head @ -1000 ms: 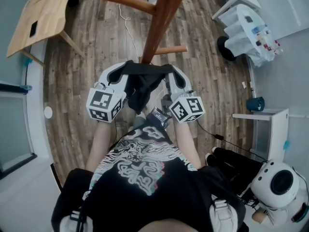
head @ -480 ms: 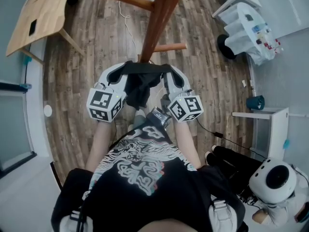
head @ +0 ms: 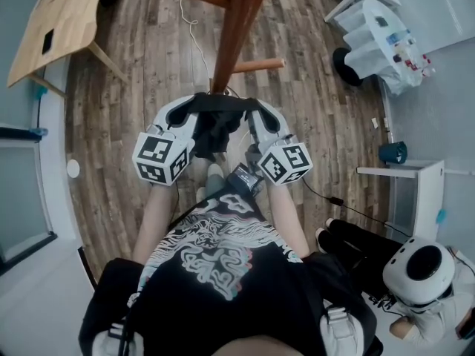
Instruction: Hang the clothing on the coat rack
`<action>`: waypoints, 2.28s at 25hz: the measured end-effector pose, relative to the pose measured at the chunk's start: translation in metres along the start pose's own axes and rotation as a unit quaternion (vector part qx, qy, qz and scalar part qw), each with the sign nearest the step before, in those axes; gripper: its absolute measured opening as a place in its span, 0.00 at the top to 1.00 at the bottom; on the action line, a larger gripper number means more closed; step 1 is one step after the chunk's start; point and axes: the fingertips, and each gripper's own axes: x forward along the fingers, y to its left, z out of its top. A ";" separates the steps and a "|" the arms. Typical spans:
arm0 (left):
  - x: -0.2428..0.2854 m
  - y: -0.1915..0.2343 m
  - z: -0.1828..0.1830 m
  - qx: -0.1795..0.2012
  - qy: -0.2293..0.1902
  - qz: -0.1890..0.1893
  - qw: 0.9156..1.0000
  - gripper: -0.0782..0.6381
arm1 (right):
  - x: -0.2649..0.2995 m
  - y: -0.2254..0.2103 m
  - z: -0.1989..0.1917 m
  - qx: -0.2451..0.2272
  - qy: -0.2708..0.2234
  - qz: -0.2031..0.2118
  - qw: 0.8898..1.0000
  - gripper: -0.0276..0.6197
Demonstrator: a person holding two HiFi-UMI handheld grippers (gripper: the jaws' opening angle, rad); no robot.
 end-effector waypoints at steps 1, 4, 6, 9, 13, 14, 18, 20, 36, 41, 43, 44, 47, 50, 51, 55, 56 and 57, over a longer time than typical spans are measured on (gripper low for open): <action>0.000 -0.002 -0.001 0.000 0.003 -0.003 1.000 0.89 | -0.001 0.000 -0.001 0.001 0.001 -0.001 1.000 0.95; 0.000 -0.005 -0.006 -0.008 0.011 -0.010 1.000 0.89 | -0.002 0.000 -0.006 0.004 0.009 -0.003 1.000 0.95; -0.001 -0.008 -0.008 -0.010 0.015 -0.014 1.000 0.89 | -0.003 0.000 -0.008 0.008 0.012 -0.004 1.000 0.95; -0.003 -0.011 -0.008 -0.009 0.015 -0.016 1.000 0.89 | -0.006 -0.003 -0.005 0.028 0.006 -0.008 1.000 0.89; -0.005 -0.012 -0.009 -0.010 0.016 -0.014 1.000 0.87 | -0.008 -0.004 -0.005 0.026 0.009 -0.009 1.000 0.88; -0.005 -0.012 -0.009 -0.010 0.016 -0.014 1.000 0.86 | -0.009 -0.004 -0.006 0.025 0.010 -0.010 1.000 0.88; -0.008 -0.013 -0.009 -0.011 0.015 -0.017 1.000 0.82 | -0.014 -0.003 -0.010 0.024 0.014 -0.011 1.000 0.88; -0.010 -0.014 -0.008 -0.010 0.012 -0.019 1.000 0.80 | -0.017 -0.002 -0.010 0.023 0.014 -0.013 1.000 0.88; -0.031 -0.024 -0.006 -0.009 0.004 -0.030 1.000 0.75 | -0.034 0.008 -0.017 0.029 0.023 -0.018 0.999 0.84; -0.039 -0.029 -0.010 -0.006 0.008 -0.031 0.999 0.75 | -0.042 0.013 -0.023 0.013 0.032 -0.025 0.999 0.84; -0.043 -0.030 -0.010 -0.004 0.010 -0.032 0.999 0.75 | -0.046 0.014 -0.025 -0.001 0.037 -0.033 0.999 0.84; -0.045 -0.030 -0.010 -0.003 0.010 -0.033 0.999 0.75 | -0.047 0.015 -0.025 -0.004 0.036 -0.036 0.999 0.84; -0.051 -0.030 -0.010 0.000 0.006 -0.037 0.999 0.75 | -0.054 0.022 -0.024 -0.027 0.031 -0.040 0.998 0.84; -0.057 -0.030 -0.013 0.007 0.008 -0.037 0.999 0.76 | -0.058 0.032 -0.023 -0.062 0.032 -0.040 0.997 0.85; -0.060 -0.030 -0.014 0.008 0.010 -0.037 0.999 0.76 | -0.060 0.036 -0.023 -0.070 0.029 -0.041 0.996 0.86; -0.074 -0.033 -0.018 0.015 0.003 -0.035 0.999 0.91 | -0.070 0.044 -0.019 -0.088 0.018 -0.046 0.995 0.96; -0.075 -0.037 -0.019 0.019 0.003 -0.035 0.999 0.91 | -0.073 0.044 -0.018 -0.092 0.017 -0.046 0.995 0.96; -0.075 -0.042 -0.020 0.023 0.003 -0.036 0.999 0.91 | -0.077 0.043 -0.017 -0.094 0.017 -0.046 0.994 0.96</action>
